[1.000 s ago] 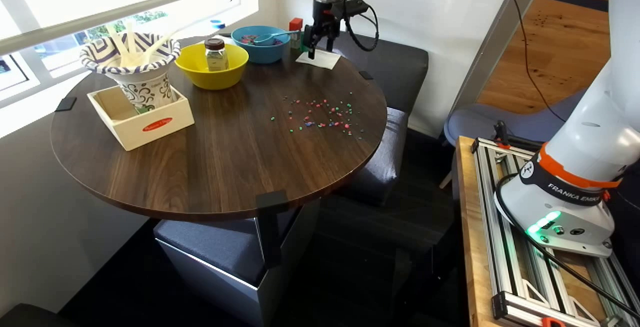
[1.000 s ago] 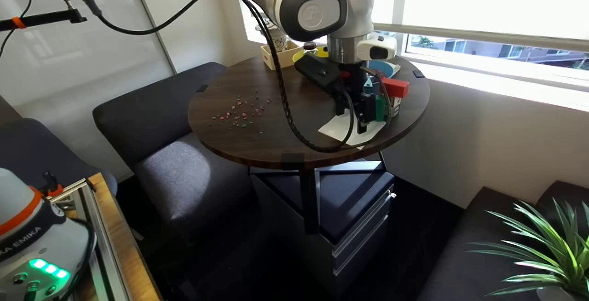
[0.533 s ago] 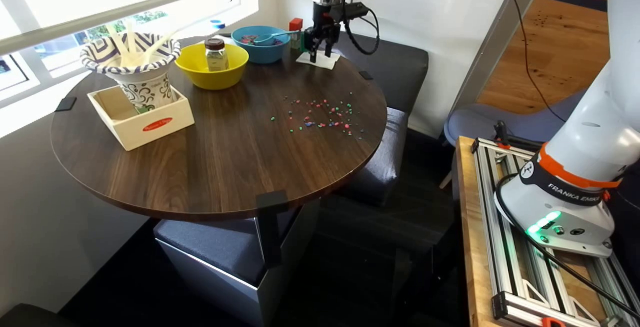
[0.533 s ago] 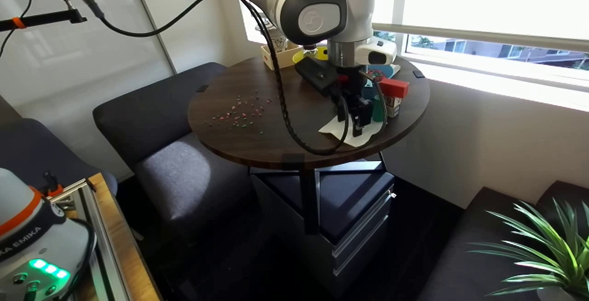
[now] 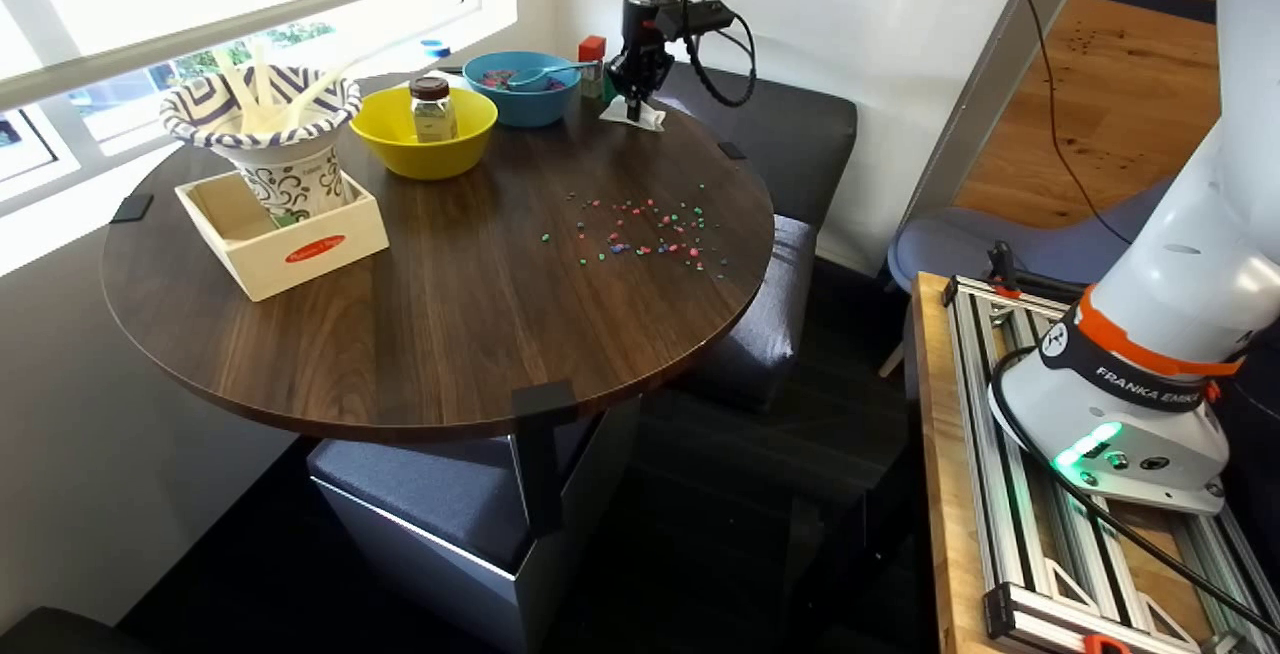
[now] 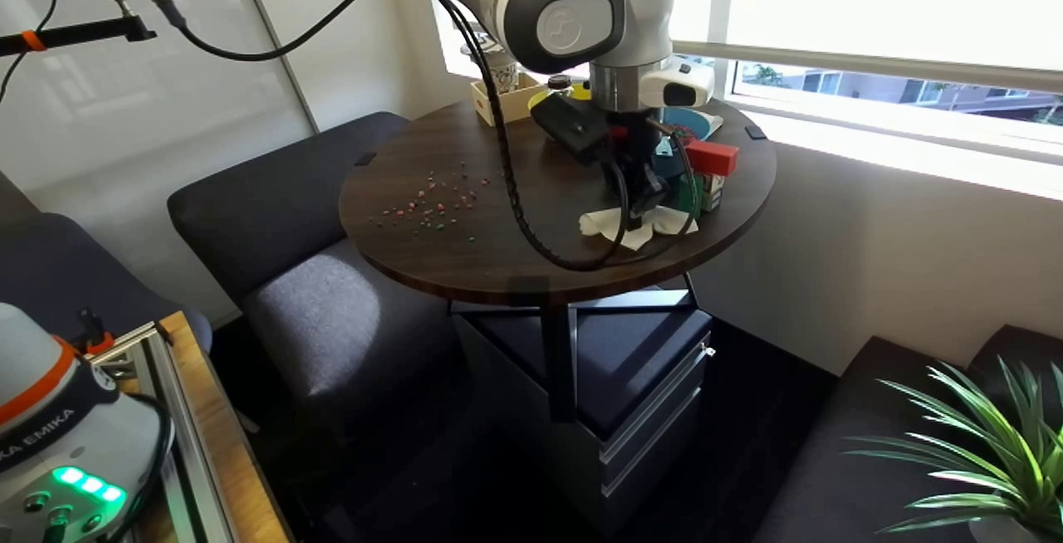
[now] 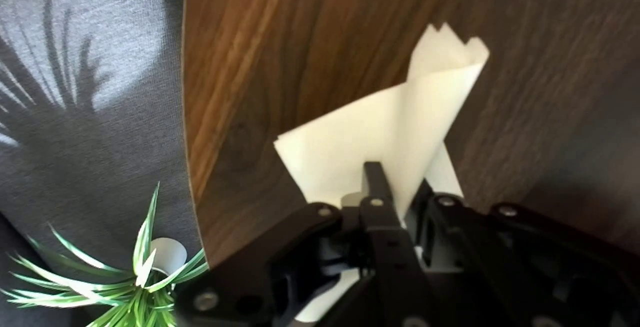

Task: Use the napkin to move the cereal on the table

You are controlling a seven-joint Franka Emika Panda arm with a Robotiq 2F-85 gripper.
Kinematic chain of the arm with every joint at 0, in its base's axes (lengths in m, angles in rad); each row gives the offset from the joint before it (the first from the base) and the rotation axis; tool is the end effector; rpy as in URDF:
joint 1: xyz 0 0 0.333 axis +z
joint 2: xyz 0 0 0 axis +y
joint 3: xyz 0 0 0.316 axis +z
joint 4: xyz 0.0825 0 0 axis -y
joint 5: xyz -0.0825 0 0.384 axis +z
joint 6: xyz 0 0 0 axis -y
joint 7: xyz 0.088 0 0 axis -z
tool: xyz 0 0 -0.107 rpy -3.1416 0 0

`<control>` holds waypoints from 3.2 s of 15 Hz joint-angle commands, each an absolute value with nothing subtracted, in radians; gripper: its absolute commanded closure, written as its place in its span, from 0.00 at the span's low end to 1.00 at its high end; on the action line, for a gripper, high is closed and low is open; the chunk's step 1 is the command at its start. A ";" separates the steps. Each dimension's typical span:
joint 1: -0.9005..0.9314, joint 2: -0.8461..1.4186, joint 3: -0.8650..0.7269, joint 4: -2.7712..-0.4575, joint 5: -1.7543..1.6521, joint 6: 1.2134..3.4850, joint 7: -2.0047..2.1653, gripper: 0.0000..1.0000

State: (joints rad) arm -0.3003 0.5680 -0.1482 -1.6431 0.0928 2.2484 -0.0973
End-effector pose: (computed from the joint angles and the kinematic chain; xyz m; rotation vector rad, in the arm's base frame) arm 0.6273 -0.2850 0.2916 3.0665 -0.5947 0.0647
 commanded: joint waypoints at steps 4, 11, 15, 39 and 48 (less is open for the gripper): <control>-0.295 0.538 -0.126 -1.670 0.092 2.224 -0.131 1.00; -0.302 0.439 -0.082 -1.754 0.107 2.218 -0.271 1.00; -0.296 0.357 -0.084 -1.835 0.100 2.223 -0.327 1.00; -0.268 -0.085 -0.226 -2.417 0.057 2.478 -0.415 0.98; -0.285 -0.200 -0.211 -2.517 -0.105 2.385 -0.083 1.00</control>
